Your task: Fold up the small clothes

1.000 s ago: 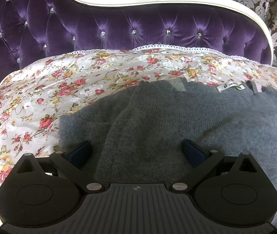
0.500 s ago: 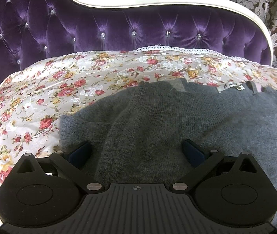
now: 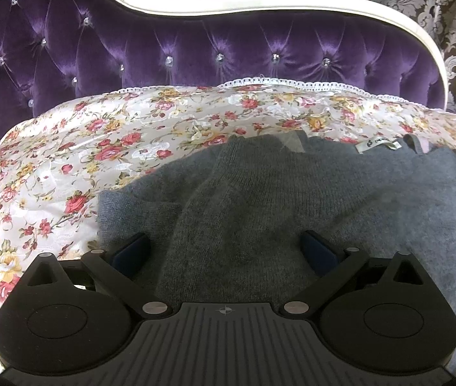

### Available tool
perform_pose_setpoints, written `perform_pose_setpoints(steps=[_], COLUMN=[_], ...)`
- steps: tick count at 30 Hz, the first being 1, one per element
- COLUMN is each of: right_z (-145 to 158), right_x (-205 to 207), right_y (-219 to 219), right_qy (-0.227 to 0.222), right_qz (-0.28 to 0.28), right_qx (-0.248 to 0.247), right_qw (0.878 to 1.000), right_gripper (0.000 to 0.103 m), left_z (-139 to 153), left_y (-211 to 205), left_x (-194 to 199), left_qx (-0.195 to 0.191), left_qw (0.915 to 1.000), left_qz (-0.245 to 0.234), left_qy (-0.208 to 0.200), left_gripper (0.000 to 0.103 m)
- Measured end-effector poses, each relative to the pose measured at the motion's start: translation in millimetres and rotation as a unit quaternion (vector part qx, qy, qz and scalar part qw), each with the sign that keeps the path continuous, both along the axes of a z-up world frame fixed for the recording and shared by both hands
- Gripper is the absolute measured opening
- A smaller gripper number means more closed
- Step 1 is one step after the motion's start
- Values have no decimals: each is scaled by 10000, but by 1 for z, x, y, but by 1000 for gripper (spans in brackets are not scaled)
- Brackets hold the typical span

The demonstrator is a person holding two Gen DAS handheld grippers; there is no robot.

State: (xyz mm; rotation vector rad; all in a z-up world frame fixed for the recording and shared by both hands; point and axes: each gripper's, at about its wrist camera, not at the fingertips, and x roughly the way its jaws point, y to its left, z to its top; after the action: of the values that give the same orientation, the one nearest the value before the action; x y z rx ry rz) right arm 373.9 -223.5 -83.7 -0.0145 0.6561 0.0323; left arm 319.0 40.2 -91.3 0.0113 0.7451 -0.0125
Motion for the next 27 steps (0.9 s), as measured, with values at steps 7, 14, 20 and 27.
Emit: perform_pose_setpoints(steps=[7,14,20,27], right_z=[8,-23,-30,-35], right_x=[-36,-84,-81,-63], right_y=[-63,-94,-87,-65], right_qy=[-334,25,67,-57], right_qz=[-255,-264,216,596], right_qx=[1967,3032,3623,3467], right_qw=[9796,9525,9318,9361], right_gripper=[90,95,103,103], left_z=[0,1,2,10], left_y=[0,0,1,3], left_x=[0,5,10,21], left_qx=[6,38,26,-69], left_qw=[10000,9999,9997,9978], left_qz=[-2,-6,-8,-22], left_qy=[4,109,243,653], left_gripper=[103,103,103,102])
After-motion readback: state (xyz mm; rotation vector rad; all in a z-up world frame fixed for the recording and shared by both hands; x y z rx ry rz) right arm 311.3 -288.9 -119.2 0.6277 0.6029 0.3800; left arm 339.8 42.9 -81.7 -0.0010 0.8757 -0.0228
